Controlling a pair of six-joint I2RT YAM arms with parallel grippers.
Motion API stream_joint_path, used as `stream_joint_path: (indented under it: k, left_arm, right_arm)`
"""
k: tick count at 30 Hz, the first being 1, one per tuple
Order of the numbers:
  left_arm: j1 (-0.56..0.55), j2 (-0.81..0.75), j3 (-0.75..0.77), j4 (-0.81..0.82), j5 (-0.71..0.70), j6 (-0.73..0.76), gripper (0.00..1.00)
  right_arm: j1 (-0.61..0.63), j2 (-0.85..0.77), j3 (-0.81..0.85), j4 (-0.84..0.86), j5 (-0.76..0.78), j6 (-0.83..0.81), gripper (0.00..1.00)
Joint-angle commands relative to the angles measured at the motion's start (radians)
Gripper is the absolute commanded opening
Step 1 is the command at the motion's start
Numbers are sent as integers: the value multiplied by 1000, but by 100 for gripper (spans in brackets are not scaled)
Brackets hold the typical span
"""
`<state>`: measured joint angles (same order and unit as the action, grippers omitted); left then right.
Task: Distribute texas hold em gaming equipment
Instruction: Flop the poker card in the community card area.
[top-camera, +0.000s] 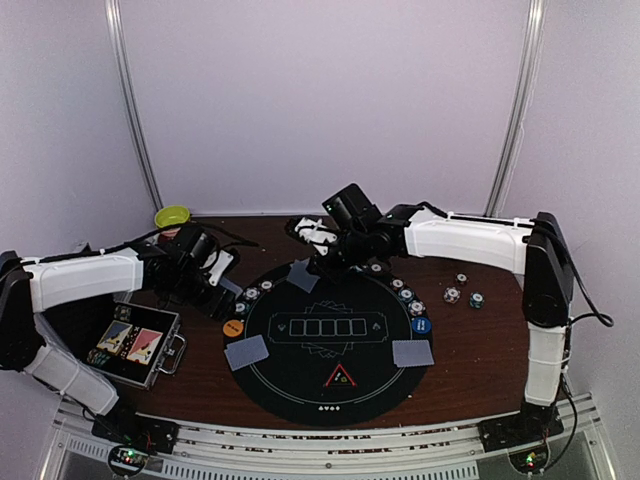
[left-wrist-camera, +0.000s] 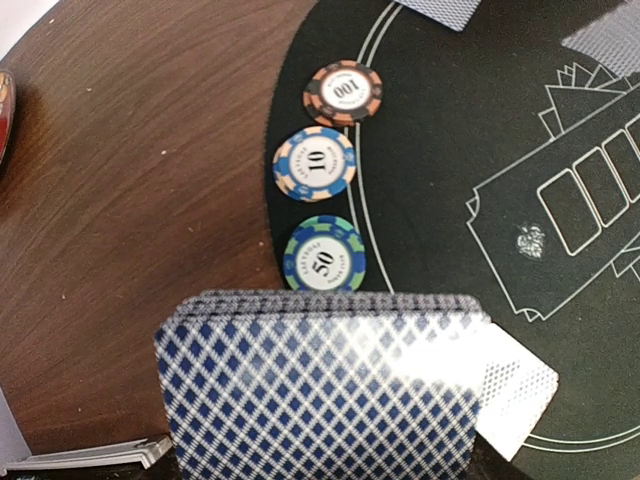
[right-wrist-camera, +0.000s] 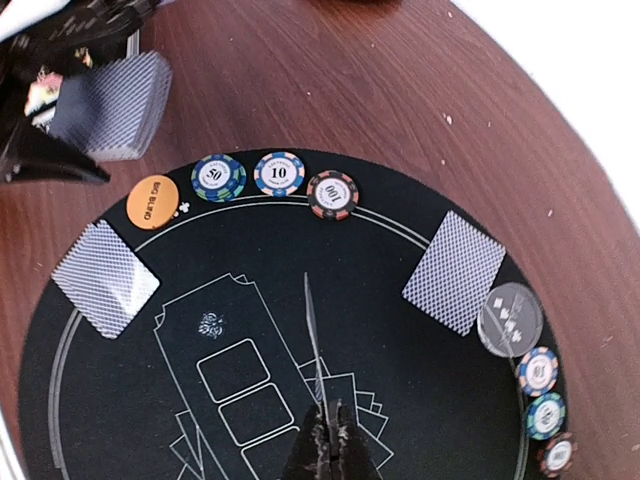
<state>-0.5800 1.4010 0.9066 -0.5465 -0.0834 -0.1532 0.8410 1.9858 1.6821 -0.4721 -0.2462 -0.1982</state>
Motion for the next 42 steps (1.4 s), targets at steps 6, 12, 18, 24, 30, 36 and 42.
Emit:
stream_joint_path:
  k: [6, 12, 18, 24, 30, 36, 42]
  left_arm:
    - [61, -23, -18, 73, 30, -10, 66]
    - [68, -19, -18, 75, 26, -9, 66]
    - [70, -19, -23, 78, 31, -11, 66]
    - [70, -23, -24, 80, 34, -11, 66]
    - [71, -28, -25, 81, 36, -8, 66]
    - [70, -36, -28, 82, 37, -6, 66]
    - [69, -43, -28, 82, 42, -5, 66]
  right_arm:
    - [152, 85, 2, 109, 461, -289, 0]
    - [221, 145, -8, 198, 606, -421, 0]
    - [268, 217, 0, 263, 697, -514, 0]
    - [292, 264, -25, 329, 723, -594, 0]
    - [325, 294, -52, 378, 724, -621, 0]
    - [345, 314, -84, 393, 705, -638, 0]
    - [345, 333, -91, 397, 702, -641, 3]
